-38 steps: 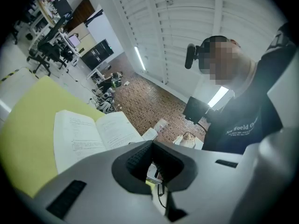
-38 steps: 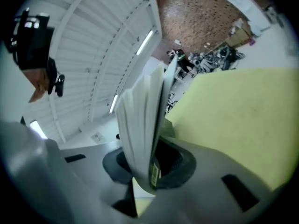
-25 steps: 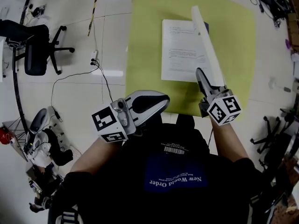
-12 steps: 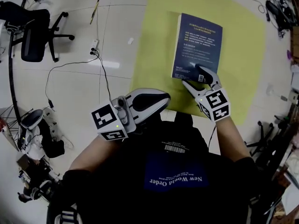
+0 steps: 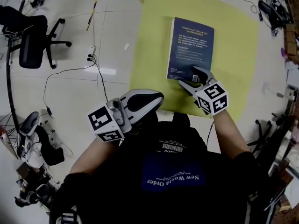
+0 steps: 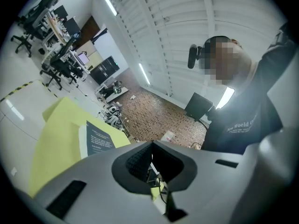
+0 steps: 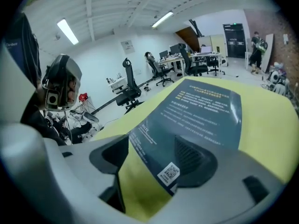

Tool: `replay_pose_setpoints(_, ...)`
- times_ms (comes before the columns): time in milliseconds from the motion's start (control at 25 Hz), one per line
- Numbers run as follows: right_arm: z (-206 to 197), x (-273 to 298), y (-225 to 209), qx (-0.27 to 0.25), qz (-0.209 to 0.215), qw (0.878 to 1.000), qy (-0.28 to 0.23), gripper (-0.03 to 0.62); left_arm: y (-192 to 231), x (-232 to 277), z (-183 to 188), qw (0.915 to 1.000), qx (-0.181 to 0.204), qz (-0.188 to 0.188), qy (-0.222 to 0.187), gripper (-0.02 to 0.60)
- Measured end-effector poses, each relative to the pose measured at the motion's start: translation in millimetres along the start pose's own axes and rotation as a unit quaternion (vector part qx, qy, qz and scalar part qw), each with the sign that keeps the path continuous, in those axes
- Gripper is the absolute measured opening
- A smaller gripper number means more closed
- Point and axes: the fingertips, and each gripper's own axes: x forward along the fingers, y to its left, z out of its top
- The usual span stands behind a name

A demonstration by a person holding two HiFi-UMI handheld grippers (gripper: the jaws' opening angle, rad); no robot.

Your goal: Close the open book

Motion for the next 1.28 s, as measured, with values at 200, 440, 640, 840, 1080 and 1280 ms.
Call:
replay_pose_setpoints(200, 40.1, -27.1, 12.2, 0.026, 0.036, 0.995, -0.086, 0.295, -13.2, 1.8, 14.1, 0.9998, 0.015, 0.01, -0.008, 0.006)
replay_pose_setpoints(440, 107.6, -113.4, 21.8, 0.002, 0.04, 0.979, -0.201, 0.164, -43.3, 16.8, 46.2, 0.998, 0.061, 0.003, -0.017, 0.006)
replay_pose_setpoints(640, 148.5, -201.5, 19.9, -0.01, 0.015, 0.961, -0.276, 0.013, -73.1, 28.6, 83.0, 0.994, 0.104, -0.001, -0.035, 0.006)
replay_pose_setpoints(840, 148.9, -294.4, 17.6, -0.044, -0.023, 0.95, -0.307, -0.011, -113.6, 54.3, 99.6, 0.9869, 0.153, -0.009, -0.051, 0.006)
replay_pose_setpoints(1080, 144.0, -349.1, 12.1, -0.001, -0.043, 0.936, -0.35, -0.014, -126.5, 54.8, 122.4, 0.9795, 0.189, -0.012, -0.069, 0.006)
replay_pose_setpoints(1280, 127.1, -347.9, -3.6, 0.008, -0.062, 0.938, -0.34, -0.014, -120.7, 62.6, 128.5, 0.9787, 0.192, -0.011, -0.071, 0.006)
